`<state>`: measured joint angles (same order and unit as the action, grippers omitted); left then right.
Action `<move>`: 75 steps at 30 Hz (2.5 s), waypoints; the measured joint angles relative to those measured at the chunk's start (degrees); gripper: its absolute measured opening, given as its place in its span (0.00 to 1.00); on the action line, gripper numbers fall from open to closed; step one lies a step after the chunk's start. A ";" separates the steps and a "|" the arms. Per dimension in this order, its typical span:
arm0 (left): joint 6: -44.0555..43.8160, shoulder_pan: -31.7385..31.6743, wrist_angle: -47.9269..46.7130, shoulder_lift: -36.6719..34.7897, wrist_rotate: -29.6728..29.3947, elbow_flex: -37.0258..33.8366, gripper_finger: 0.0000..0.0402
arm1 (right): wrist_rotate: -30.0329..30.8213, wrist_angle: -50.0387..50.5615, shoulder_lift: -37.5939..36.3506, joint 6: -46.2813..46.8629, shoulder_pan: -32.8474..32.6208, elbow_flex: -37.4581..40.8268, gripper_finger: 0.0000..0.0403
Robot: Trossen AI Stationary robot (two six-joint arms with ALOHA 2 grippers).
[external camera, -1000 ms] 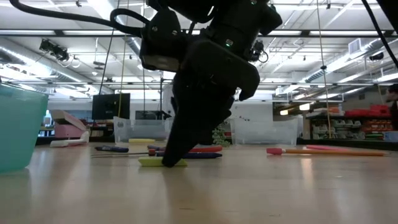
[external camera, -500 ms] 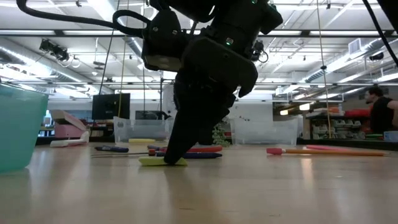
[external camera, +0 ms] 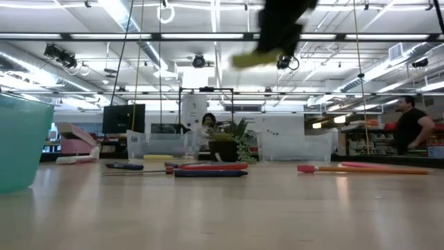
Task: Sort crayons/erasers/pens/pencils in bins
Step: Put the yellow eraser into the orange bin, then put the red scissors into the green bin
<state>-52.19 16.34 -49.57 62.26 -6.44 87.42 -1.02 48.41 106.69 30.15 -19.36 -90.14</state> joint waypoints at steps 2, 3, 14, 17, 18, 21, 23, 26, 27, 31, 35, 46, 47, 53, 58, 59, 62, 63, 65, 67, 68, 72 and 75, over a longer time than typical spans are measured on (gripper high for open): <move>0.64 0.00 0.04 0.00 -0.02 0.00 0.19 | -0.77 4.38 -2.34 5.36 -2.06 -0.08 0.20; 0.89 -0.01 0.07 0.00 -0.02 0.00 0.19 | -0.76 6.96 -3.19 8.02 -3.23 0.00 0.20; 2.50 -0.02 0.11 0.00 -1.47 0.00 0.20 | 3.67 16.49 -7.93 35.96 -18.77 2.70 0.20; 2.49 -0.02 0.10 0.00 -1.46 0.00 0.20 | 3.66 16.26 -7.91 42.16 -21.77 4.94 0.20; 2.48 -0.02 0.07 0.00 -1.46 0.00 0.20 | 3.66 16.26 -7.91 44.63 -22.72 5.81 0.20; 2.48 -0.02 0.08 0.00 -1.49 0.00 0.20 | 3.67 16.20 -7.91 51.23 -25.52 8.37 0.20; 2.47 -0.02 0.06 0.00 -1.82 0.00 0.20 | 3.57 16.18 -7.91 56.26 -27.04 10.26 0.20; 2.38 -0.02 0.12 0.44 -3.00 0.00 0.20 | 3.55 16.16 -7.87 63.13 -29.09 12.47 0.20; 2.28 -0.02 0.07 0.59 -3.39 0.01 0.20 | 3.55 16.16 -7.87 65.19 -29.66 13.07 0.20; 1.86 -0.21 0.02 1.81 -3.78 0.02 0.20 | 3.55 16.21 -7.87 71.43 -31.66 14.81 0.20; 1.90 -0.46 -0.27 4.77 -3.70 0.02 0.20 | 3.56 16.22 -7.87 72.44 -32.82 15.23 0.25; 0.54 -3.01 -0.92 13.13 1.04 -0.02 0.30 | 6.82 18.31 -7.87 72.28 -36.25 15.24 0.43; 0.31 -3.42 -0.84 13.50 1.11 -0.02 0.31 | 7.36 18.31 -7.87 72.01 -36.59 15.24 0.43; -0.13 -6.12 -0.35 15.38 1.16 0.00 0.34 | 10.75 20.09 -9.07 70.80 -38.29 15.24 0.43; -0.51 -7.93 -0.39 18.97 2.91 0.02 0.33 | 13.96 24.93 -13.16 73.28 -38.67 15.24 0.43; 0.14 -8.31 -0.38 19.99 3.55 0.02 0.34 | 15.33 26.15 -14.46 74.27 -38.83 15.24 0.43; 2.88 -9.54 -0.32 23.21 5.72 0.00 0.35 | 21.47 28.31 -18.95 76.33 -39.08 15.24 0.43; 3.79 -10.02 -0.39 24.37 6.56 0.00 0.35 | 23.73 28.48 -20.63 76.78 -39.08 15.23 0.43; 5.75 -10.92 -0.42 26.69 8.45 0.00 0.36 | 28.61 28.65 -24.03 77.47 -39.05 15.22 0.43; 6.37 -11.55 -0.57 28.95 10.08 0.00 0.36 | 33.49 28.73 -27.19 77.67 -38.55 15.22 0.43; 6.39 -11.79 -0.52 30.04 10.56 0.00 0.36 | 35.68 28.76 -28.51 77.31 -38.13 15.20 0.43; 8.10 -12.00 -0.02 33.78 10.89 0.00 0.36 | 39.59 28.84 -32.92 71.86 -35.71 15.20 0.43; 14.58 -11.70 0.26 36.65 9.47 0.00 0.34 | 39.93 29.37 -35.10 67.79 -33.46 15.20 0.43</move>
<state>-37.60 4.64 -49.32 98.91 3.03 87.42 38.90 77.77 71.60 97.94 -52.82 -74.94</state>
